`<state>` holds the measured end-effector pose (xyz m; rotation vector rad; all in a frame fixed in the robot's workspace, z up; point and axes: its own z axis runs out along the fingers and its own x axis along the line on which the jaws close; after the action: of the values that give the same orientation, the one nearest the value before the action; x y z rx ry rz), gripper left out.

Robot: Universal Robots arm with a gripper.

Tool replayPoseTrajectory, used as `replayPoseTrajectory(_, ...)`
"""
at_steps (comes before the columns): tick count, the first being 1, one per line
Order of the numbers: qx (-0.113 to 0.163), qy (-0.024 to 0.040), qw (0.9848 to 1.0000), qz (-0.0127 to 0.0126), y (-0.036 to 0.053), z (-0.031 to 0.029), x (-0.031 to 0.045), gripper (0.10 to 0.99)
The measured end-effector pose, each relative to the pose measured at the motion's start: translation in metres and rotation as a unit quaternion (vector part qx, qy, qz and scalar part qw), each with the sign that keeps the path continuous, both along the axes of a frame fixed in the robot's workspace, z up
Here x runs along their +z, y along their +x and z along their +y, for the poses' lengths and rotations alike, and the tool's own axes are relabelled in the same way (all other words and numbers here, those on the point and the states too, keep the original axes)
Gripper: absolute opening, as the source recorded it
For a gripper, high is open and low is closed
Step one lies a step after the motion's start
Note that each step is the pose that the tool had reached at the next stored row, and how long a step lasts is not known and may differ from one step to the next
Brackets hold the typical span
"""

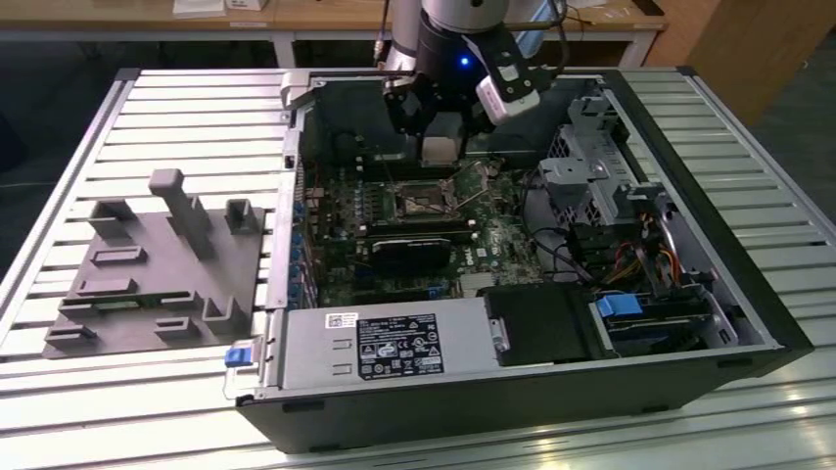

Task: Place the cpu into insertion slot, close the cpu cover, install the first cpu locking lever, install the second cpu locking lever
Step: 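Place the cpu into insertion slot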

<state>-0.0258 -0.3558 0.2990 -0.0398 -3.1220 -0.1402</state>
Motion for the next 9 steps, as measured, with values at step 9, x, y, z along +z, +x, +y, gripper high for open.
replayPoseTrajectory(9, -0.003, 0.0000, 1.0000, 0.0000, -0.0030, 0.0000, -0.0110, 0.541)
